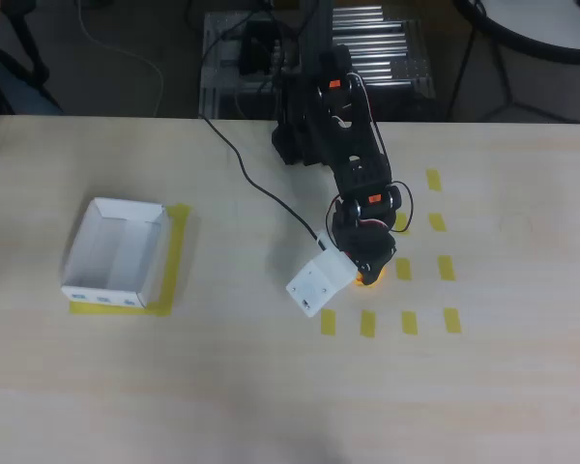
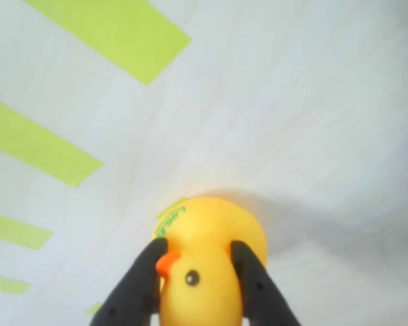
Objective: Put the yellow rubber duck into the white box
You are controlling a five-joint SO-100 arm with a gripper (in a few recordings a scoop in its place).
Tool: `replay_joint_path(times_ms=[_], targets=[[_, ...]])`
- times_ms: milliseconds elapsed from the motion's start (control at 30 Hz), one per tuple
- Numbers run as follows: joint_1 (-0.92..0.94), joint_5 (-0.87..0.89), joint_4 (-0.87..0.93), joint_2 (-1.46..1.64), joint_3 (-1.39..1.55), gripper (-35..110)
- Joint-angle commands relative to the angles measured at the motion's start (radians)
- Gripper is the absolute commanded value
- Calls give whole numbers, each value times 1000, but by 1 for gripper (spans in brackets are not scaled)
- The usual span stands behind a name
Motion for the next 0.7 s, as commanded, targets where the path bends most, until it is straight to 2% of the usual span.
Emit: replay_joint_path(times_ms=[0,200,400,533,667], targets=[[-21,0,14,20,-98,0],[46,23,84,167,-133,0],[264,71,156,591,-225,0],[508,77,92,900,-187,0],[758,77,-80,1177,41,0]])
